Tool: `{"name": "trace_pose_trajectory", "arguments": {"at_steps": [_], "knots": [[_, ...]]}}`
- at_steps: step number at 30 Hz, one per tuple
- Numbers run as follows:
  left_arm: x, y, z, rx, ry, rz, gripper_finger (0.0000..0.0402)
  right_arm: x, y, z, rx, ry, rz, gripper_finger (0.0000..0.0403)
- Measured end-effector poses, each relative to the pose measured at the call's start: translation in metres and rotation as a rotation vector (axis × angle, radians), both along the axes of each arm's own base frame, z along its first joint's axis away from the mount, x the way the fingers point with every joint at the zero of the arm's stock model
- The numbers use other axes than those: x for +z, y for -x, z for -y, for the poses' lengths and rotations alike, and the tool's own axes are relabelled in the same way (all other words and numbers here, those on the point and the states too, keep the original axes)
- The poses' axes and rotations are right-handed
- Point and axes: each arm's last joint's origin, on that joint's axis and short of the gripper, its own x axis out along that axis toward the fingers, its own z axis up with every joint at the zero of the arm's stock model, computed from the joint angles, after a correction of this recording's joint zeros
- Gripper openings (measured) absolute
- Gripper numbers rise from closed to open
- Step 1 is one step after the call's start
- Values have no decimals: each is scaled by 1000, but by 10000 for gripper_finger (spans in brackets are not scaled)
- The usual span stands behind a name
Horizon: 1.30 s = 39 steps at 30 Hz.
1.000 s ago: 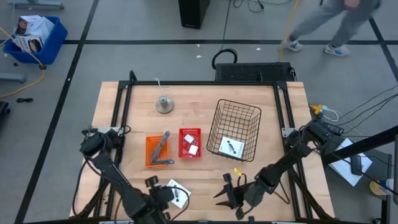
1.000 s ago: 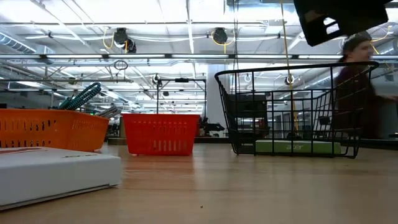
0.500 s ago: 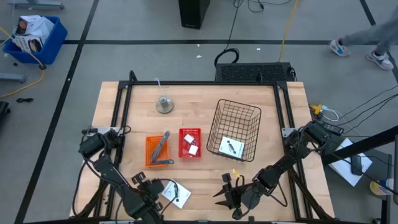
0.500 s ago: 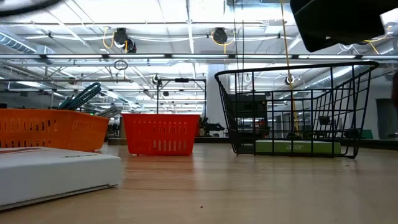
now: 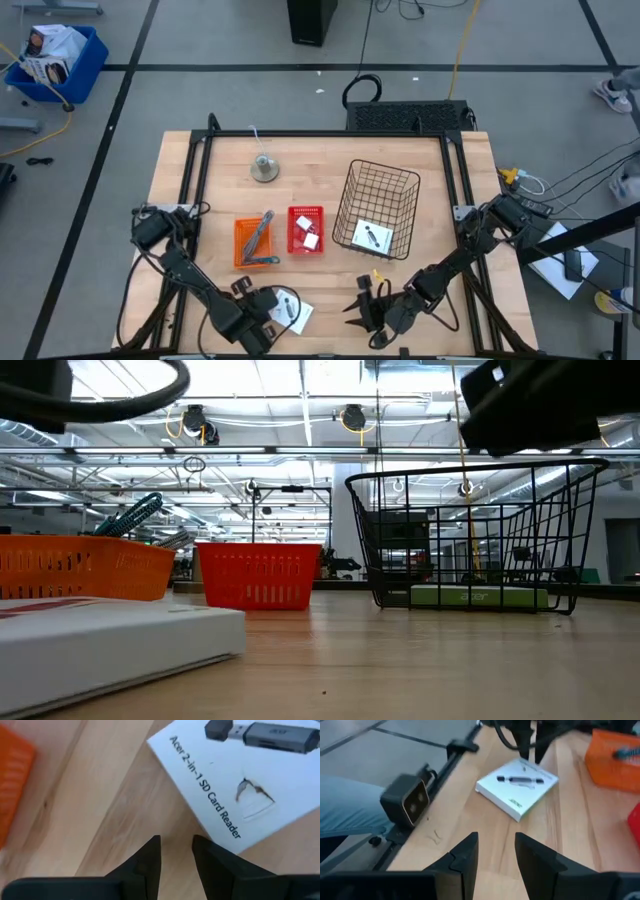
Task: Pick and place items into bin
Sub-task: Put the card reader into the basket
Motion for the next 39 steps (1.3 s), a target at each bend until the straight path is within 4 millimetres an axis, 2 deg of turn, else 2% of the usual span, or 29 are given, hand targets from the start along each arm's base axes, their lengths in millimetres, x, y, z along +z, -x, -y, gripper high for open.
{"name": "trace_pose_trajectory", "arguments": {"at_steps": [7, 14, 17, 27, 35, 39], "knots": [[0, -17, 4, -42, 49, 138, 124, -12, 3, 4, -59, -16, -103, 121], [4, -37, 5, -110, 102, 268, 124, -44, -6, 12, -98, -36, -194, 121], [4, -44, 2, -117, 108, 295, 124, -51, -11, 13, -102, -52, -186, 121], [6, -60, -9, -108, 103, 345, 124, -51, -16, 14, -100, -141, -188, 121], [9, -67, -10, -132, 125, 384, 124, -52, -21, 22, -181, -214, -211, 121], [1, -69, -10, -125, 129, 367, 124, -52, -22, 24, -200, -248, -218, 121]]}}
